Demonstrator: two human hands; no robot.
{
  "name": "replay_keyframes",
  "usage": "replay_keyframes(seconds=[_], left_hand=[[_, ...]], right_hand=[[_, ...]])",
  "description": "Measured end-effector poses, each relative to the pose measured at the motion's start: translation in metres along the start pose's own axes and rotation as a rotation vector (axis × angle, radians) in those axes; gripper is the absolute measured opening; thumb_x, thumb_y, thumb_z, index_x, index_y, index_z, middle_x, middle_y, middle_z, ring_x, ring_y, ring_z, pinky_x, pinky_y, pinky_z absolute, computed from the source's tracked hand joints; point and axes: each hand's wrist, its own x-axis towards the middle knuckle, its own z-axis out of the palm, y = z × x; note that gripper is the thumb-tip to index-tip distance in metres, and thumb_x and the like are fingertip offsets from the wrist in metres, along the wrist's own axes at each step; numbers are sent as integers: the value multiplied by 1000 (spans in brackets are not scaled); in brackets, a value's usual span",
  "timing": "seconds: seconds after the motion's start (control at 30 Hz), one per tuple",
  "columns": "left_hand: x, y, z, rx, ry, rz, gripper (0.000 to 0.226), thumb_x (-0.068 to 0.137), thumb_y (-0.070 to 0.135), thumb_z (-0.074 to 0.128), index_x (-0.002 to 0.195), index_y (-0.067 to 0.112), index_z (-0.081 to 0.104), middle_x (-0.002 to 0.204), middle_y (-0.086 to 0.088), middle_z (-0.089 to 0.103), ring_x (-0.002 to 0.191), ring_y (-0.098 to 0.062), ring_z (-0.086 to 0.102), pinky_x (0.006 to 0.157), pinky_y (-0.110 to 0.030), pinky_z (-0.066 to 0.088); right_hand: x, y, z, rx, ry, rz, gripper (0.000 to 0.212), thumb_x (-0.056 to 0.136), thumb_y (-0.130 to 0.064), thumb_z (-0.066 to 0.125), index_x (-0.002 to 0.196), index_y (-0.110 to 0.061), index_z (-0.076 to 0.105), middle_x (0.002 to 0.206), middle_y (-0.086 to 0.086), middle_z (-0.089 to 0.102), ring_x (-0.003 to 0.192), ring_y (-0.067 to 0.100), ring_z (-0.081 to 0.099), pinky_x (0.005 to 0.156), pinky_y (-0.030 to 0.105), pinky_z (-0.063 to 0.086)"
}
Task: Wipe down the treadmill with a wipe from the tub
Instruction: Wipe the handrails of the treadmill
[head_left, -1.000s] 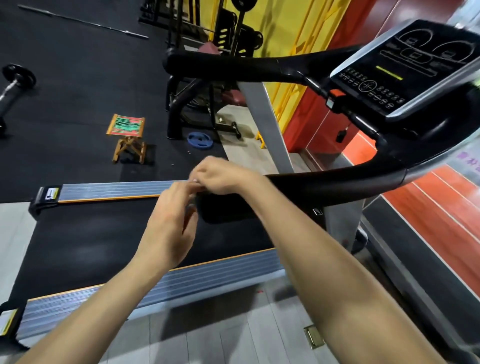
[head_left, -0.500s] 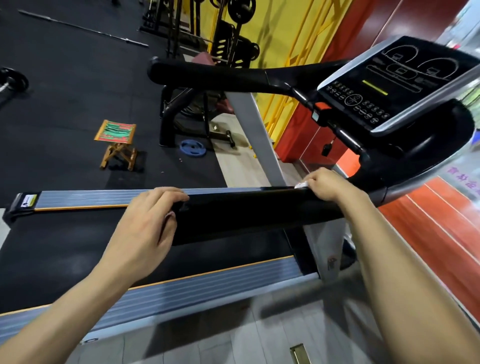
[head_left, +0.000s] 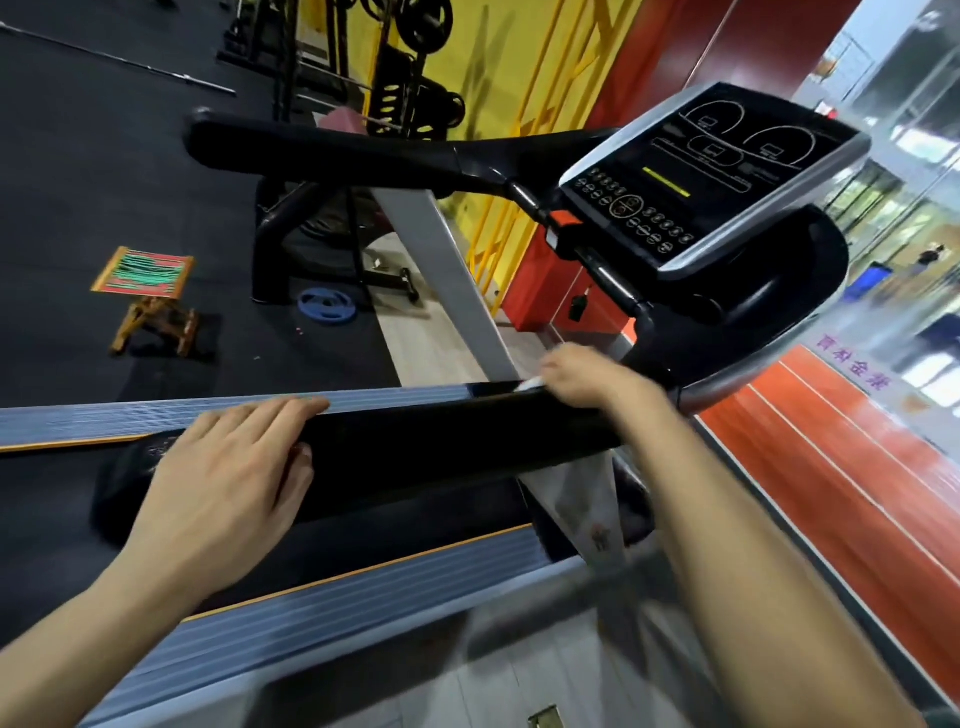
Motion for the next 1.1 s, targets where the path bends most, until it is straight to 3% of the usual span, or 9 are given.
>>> replay_keyframes(seconds=[0.1,0.17,0.3,0.43,0.6,0.73,0.83,0.93,1.1], left_hand=[[-2,1,3,110,-3,3,44,98,32,35,125,12,64,112,-6,70,92,-35,64,83,-43,41],[-3,1,3,128,6,11,43,99,30,36,126,12,64,115,-7,70,93,-35,65,84,-44,42],[-4,0,7,137,23,38,41,101,28,37,128,11,62,121,-7,69,102,-36,66,87,-47,45],[-6,-4,7,136,46,78,41,103,26,37,132,10,60,126,-8,67,110,-34,64,93,-46,45],[-7,-6,9,110,67,133,42,104,24,35,135,8,58,129,-11,66,110,-36,64,93,-46,44],[-10,-13,8,89,37,177,47,103,26,34,139,6,54,132,-13,64,115,-37,61,95,-47,42],[-12,-17,9,89,7,201,51,100,27,37,144,3,49,138,-15,60,123,-38,58,100,-49,41],[-11,-16,7,76,-13,198,56,97,27,39,147,2,45,147,-17,54,131,-40,53,105,-52,40],[-7,-2,11,64,-44,315,62,95,24,43,153,5,40,157,-16,43,143,-39,42,115,-50,33]], right_hand=[[-8,79,-5,157,271,249,31,96,-18,49,105,-21,78,119,9,71,114,32,60,104,40,44],[-11,82,13,260,442,275,34,95,-14,46,103,-21,79,117,11,72,113,37,61,99,40,45],[-18,34,77,473,906,114,37,87,-6,42,92,-14,77,103,8,74,102,33,65,93,38,48],[-36,-62,157,716,1262,0,43,93,10,40,125,2,67,133,16,64,133,33,53,118,51,34],[-59,-205,210,840,1287,-133,50,93,15,38,143,9,46,155,22,41,148,39,33,117,64,28],[-65,-221,219,697,1228,-205,63,88,24,42,147,1,44,157,17,40,149,34,32,120,52,30],[-49,-180,207,765,1366,21,53,96,20,46,145,1,47,154,18,43,148,30,36,118,53,35],[-39,-142,188,929,1411,358,67,91,23,36,153,-4,39,160,12,37,152,18,27,120,45,32],[-40,-161,175,1001,1421,378,63,95,18,37,153,-7,39,161,10,35,151,12,27,123,35,30]])
